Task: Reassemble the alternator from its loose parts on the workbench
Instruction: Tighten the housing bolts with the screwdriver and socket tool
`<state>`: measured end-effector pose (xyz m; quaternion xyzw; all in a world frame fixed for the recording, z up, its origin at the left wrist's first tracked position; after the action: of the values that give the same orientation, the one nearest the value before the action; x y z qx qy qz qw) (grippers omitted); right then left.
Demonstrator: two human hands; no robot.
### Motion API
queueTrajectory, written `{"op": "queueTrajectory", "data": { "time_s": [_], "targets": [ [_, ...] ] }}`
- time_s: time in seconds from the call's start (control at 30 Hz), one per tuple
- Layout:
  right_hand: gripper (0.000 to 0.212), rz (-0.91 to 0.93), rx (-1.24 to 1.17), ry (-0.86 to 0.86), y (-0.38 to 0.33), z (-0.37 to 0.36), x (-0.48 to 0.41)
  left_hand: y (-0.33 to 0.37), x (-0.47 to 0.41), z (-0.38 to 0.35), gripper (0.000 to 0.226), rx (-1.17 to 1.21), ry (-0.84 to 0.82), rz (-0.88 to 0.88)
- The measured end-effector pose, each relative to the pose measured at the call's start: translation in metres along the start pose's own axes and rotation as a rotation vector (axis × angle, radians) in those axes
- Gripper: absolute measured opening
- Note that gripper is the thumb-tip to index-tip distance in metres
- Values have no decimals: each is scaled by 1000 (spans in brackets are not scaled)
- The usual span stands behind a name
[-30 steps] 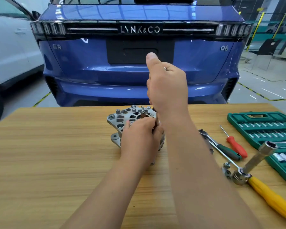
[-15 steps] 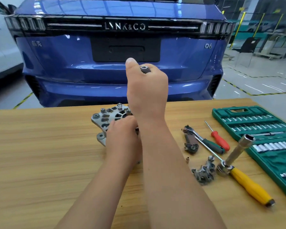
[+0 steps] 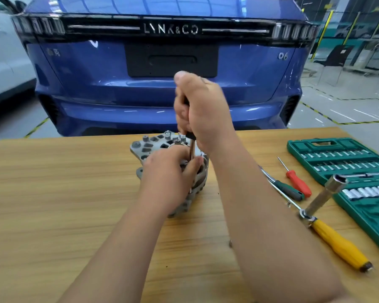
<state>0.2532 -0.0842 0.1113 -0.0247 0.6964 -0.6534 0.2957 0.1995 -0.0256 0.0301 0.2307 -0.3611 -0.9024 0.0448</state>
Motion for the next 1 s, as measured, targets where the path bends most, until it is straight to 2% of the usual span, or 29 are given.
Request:
{"op": "queueTrajectory", "data": {
  "time_s": [0.07, 0.1, 0.13, 0.2, 0.27, 0.33, 0.43, 0.53, 0.57, 0.67, 0.83, 0.9, 1.0],
  "targets": [
    [44, 101, 60, 368, -7, 10, 17, 0, 4, 4, 20, -22, -17, 14],
    [48, 139, 103, 466, -12, 8, 22, 5, 7, 6, 22, -95, -33, -5],
    [50, 148, 144, 502, -15, 4, 25, 7, 9, 6, 26, -157, -38, -9],
    [49, 117, 149, 481, -13, 1, 20, 5, 6, 9, 29, -131, -2, 6],
    [42, 60, 105, 308, -9, 2, 10, -3, 1, 10, 20, 11, -9, 31],
    [31, 43, 90, 8, -7, -1, -3, -13, -2, 8, 15, 72, -81, -9],
    [13, 16, -6, -418, -11, -15, -8, -21, 0, 9, 24, 79, -121, -109],
    [3, -40, -155, -609, -9, -23, -6, -17, 2, 10, 24, 88, -14, -171],
    [10, -63, -207, -610, -6, -25, -3, -16, 2, 9, 24, 77, 8, -181],
    [28, -50, -201, -474, 4, -22, -1, -15, 1, 8, 19, 47, 79, -179],
    [34, -4, -112, -199, 0, -13, -1, -12, 3, 9, 15, 7, 150, -82],
    [37, -3, -15, 20, -1, -4, 3, -4, 6, 11, 24, 10, 204, -85],
    [50, 66, 107, 406, -10, 11, 17, 18, 15, 19, 42, 4, 332, -193]
  ]
}}
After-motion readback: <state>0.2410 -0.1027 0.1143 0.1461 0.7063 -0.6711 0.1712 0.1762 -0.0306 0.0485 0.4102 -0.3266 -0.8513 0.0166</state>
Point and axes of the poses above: each hand's wrist, its own x-axis away from the middle knuckle, its own z-axis out of the back of the hand, y = z × x, the point moved 8 cm from there along -x, towards the middle knuckle, and after that the axes turned 6 degrees about x, right-handed, at the moved point
